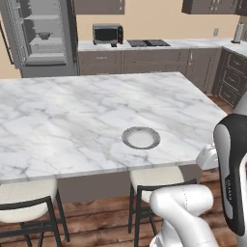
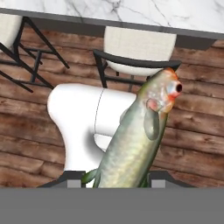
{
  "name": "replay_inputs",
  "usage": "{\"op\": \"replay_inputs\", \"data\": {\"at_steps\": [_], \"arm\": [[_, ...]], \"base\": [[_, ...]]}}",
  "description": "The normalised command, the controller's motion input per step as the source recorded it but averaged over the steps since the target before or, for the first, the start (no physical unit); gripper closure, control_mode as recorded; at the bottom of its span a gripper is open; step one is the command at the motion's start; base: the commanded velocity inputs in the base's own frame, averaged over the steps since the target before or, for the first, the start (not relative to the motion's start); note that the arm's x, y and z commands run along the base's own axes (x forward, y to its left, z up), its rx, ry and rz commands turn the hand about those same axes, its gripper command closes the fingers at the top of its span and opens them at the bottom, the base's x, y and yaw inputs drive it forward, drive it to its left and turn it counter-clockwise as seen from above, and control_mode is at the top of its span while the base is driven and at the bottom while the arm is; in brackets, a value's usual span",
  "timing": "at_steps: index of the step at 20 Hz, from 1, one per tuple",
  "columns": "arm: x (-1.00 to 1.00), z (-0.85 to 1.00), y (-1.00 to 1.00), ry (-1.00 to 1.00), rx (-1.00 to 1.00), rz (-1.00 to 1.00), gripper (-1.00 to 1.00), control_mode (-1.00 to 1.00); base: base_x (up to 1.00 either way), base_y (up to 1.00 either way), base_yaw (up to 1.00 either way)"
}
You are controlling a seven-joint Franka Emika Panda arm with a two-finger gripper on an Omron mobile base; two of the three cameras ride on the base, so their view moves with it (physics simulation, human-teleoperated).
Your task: Take the fish from the fridge and place it on the digital scale on the counter by the fridge. Wait a few seconds for a reading, then move it to the plate on the dining counter.
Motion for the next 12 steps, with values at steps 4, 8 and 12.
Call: {"op": "replay_inputs", "data": {"at_steps": [4,8,12], "arm": [[0.14,-0.01,0.11,0.00,0.00,0.00,1.00,-1.00],[0.68,-0.07,0.34,0.00,0.00,0.00,1.00,-1.00],[0.97,-0.12,0.52,0.00,0.00,0.00,1.00,-1.00]], "base": [[0.00,0.02,0.00],[0.00,0.00,0.00],[0.00,0.00,0.00]]}}
